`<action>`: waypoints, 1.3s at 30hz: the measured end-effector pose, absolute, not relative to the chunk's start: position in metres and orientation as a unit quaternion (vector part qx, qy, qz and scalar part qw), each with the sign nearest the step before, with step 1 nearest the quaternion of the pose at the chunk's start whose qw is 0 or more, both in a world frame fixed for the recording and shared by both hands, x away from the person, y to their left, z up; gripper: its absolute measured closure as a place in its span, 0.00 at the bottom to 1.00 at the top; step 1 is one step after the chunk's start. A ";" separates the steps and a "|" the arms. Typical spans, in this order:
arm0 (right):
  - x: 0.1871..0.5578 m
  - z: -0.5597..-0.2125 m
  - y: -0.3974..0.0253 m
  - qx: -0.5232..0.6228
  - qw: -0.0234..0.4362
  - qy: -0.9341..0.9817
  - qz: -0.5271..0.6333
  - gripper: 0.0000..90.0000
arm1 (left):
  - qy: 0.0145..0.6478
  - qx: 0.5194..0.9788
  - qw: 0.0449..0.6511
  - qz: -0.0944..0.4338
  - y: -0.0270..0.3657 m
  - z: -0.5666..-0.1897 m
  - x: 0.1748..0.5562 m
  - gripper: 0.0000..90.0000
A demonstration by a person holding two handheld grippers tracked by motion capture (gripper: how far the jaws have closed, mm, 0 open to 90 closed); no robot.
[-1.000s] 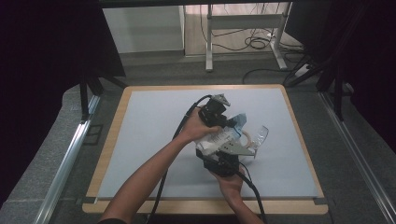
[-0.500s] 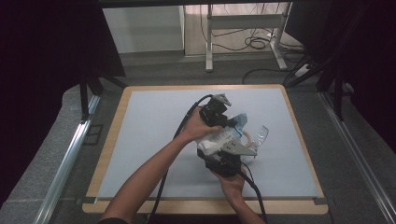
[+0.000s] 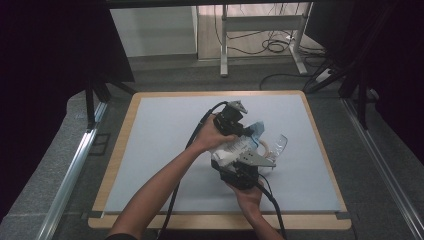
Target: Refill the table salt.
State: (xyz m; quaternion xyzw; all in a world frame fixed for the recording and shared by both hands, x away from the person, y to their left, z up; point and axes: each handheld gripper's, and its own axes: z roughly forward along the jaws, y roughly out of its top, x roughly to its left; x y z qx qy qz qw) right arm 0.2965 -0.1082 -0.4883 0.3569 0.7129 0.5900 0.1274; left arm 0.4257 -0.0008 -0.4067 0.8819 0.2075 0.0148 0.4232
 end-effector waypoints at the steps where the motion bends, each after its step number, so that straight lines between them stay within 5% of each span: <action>1: 0.296 -0.488 -0.108 0.357 0.127 0.713 0.590 0.68 | 0.208 0.882 0.423 0.015 -0.001 -0.407 0.426 1.00; 39: 0.295 -0.485 -0.105 0.359 0.134 0.705 0.597 0.68 | 0.206 0.884 0.420 0.014 -0.002 -0.404 0.425 1.00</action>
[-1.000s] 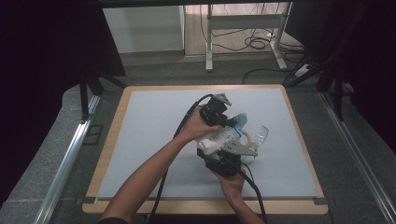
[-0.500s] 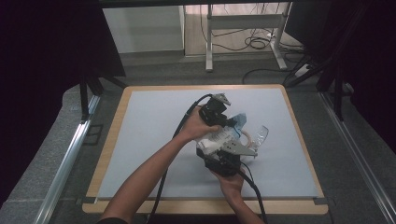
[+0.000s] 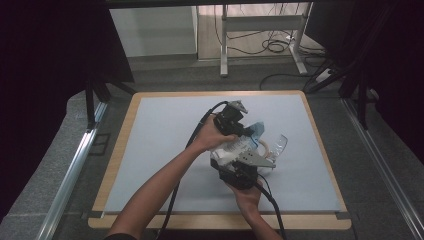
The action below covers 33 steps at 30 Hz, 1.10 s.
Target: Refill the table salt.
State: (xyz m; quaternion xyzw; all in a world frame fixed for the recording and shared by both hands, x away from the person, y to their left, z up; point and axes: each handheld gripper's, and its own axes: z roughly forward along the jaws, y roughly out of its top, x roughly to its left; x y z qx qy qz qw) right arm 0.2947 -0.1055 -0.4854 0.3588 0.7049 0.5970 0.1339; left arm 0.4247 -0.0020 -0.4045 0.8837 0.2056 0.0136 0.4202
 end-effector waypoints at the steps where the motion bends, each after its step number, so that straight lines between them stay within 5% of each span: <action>1: 0.295 -0.485 -0.105 0.359 0.135 0.705 0.597 0.68 | 0.205 0.884 0.419 0.014 -0.002 -0.405 0.425 1.00; 33: 0.294 -0.487 -0.105 0.363 0.134 0.698 0.602 0.68 | 0.203 0.889 0.411 0.017 -0.006 -0.405 0.424 1.00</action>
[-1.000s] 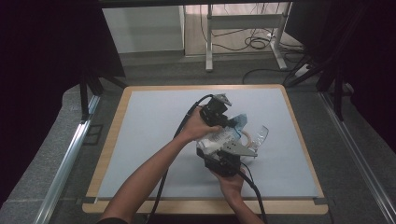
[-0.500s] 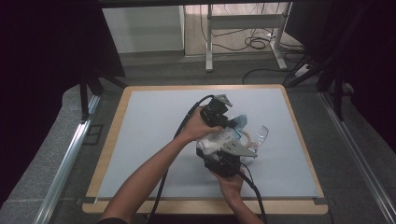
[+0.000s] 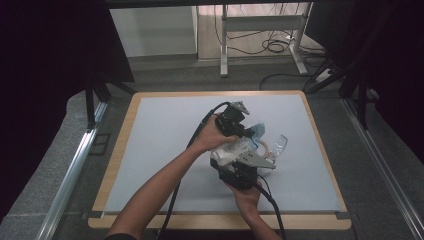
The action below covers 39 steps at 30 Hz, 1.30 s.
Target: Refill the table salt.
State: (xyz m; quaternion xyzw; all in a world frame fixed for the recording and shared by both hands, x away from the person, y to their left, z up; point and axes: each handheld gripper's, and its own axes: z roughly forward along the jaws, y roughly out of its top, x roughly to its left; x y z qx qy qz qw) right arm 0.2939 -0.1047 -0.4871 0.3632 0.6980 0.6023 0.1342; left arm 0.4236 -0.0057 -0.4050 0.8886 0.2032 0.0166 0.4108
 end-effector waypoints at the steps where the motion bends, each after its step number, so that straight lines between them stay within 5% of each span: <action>1: 0.294 -0.487 -0.105 0.364 0.134 0.698 0.603 0.68 | 0.203 0.889 0.411 0.016 -0.006 -0.405 0.424 1.00; 39: 0.293 -0.486 -0.107 0.363 0.135 0.692 0.610 0.68 | 0.202 0.891 0.405 0.018 -0.009 -0.402 0.424 1.00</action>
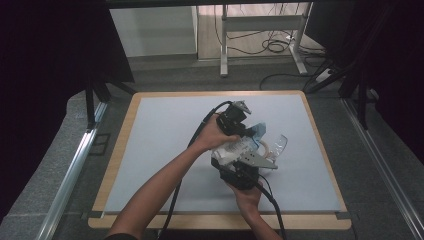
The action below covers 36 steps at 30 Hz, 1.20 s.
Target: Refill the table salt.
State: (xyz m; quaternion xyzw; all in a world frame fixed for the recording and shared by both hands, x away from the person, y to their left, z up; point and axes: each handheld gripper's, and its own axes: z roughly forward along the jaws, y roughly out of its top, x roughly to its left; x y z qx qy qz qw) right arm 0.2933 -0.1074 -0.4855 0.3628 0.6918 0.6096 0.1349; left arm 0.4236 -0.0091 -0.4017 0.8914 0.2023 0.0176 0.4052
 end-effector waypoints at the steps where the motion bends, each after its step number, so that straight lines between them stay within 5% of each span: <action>1: 0.293 -0.486 -0.107 0.362 0.135 0.692 0.609 0.68 | 0.202 0.892 0.405 0.018 -0.009 -0.402 0.424 1.00; 36: 0.293 -0.489 -0.105 0.370 0.136 0.686 0.612 0.68 | 0.196 0.898 0.393 0.019 -0.011 -0.405 0.425 1.00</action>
